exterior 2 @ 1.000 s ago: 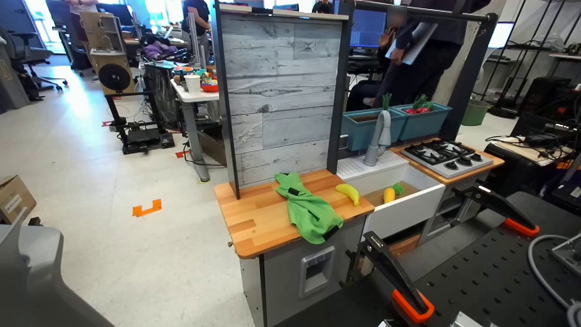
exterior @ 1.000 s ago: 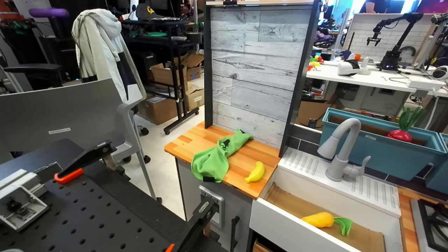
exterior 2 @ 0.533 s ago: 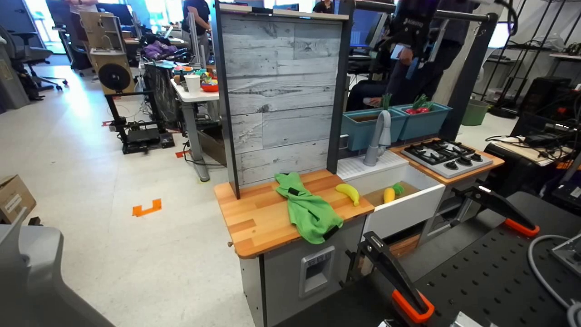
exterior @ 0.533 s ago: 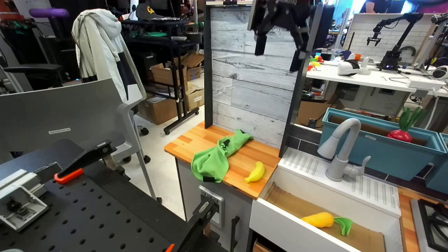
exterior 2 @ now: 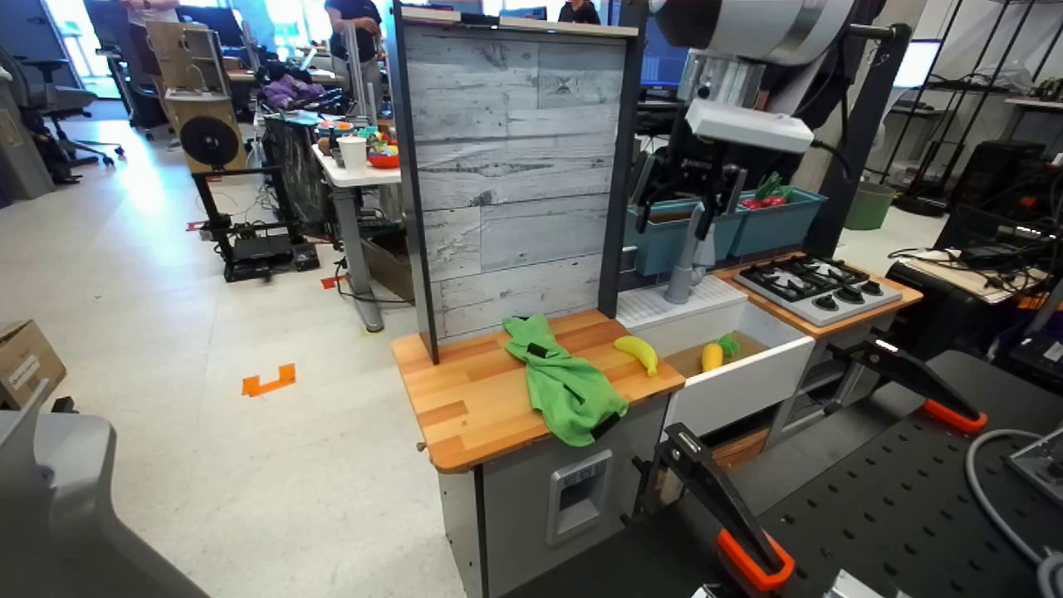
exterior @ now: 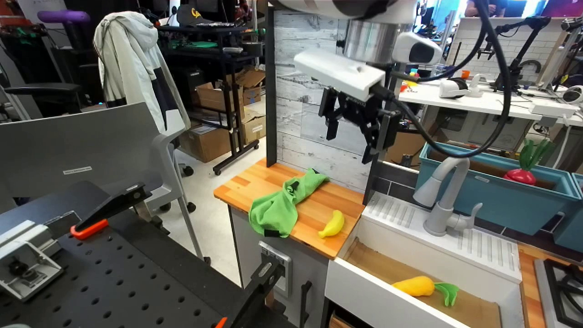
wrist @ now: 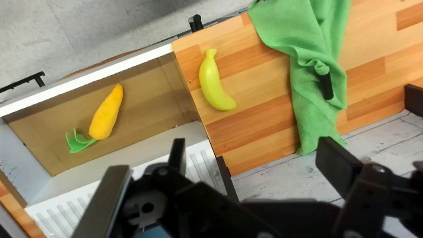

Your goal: Pick up the banana plush toy from the table and put it on the cloth

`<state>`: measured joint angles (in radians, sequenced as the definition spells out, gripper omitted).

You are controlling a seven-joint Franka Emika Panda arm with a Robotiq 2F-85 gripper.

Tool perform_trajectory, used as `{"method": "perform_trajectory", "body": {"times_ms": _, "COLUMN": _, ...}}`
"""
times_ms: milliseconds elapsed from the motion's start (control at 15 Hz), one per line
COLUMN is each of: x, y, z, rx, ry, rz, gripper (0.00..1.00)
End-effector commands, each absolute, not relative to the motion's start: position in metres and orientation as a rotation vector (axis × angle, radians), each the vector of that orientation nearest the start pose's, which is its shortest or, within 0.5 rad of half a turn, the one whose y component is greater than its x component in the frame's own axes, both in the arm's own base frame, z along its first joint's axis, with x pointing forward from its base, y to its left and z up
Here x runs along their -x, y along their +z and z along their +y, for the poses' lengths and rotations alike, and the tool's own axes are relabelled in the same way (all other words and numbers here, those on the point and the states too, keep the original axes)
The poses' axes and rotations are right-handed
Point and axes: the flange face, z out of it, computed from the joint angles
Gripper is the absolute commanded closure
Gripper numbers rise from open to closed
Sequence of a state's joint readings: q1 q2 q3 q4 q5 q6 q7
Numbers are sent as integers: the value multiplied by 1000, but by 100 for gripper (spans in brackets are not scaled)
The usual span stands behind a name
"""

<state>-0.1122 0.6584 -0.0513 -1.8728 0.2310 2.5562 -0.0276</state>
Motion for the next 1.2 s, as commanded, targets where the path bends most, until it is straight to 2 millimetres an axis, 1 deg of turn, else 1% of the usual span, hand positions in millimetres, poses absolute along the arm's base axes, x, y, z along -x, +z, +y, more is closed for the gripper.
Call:
{"method": "perform_trajectory", "body": {"times_ms": 0, "x": -646, "y": 105, "z": -111, "rx": 3006, "ry": -56, "rz": 486, "gripper": 0}}
{"method": "perform_trajectory", "body": {"times_ms": 200, "x": -648, "y": 57, "z": -115, "rx": 3029, "ry": -5, "rz": 482, "gripper": 0}}
{"method": "perform_trajectory", "body": {"times_ms": 400, "x": -650, "y": 16, "z": -118, "rx": 3048, "ry": 31, "rz": 466, "gripper": 0}}
{"method": "perform_trajectory", "body": {"times_ms": 600, "x": -653, "y": -12, "z": -117, "rx": 3070, "ry": 59, "rz": 435, "gripper": 0}}
{"method": "perform_trajectory", "body": {"times_ms": 867, "x": -659, "y": -36, "z": -113, "rx": 3107, "ry": 78, "rz": 387, "gripper": 0}}
{"method": "perform_trajectory", "body": {"times_ms": 933, "x": -660, "y": -41, "z": -113, "rx": 3117, "ry": 79, "rz": 372, "gripper": 25}}
{"method": "perform_trajectory", "body": {"times_ms": 1000, "x": -661, "y": -44, "z": -112, "rx": 3125, "ry": 77, "rz": 362, "gripper": 26}}
{"method": "perform_trajectory", "body": {"times_ms": 1133, "x": -664, "y": -48, "z": -111, "rx": 3131, "ry": 71, "rz": 343, "gripper": 42}}
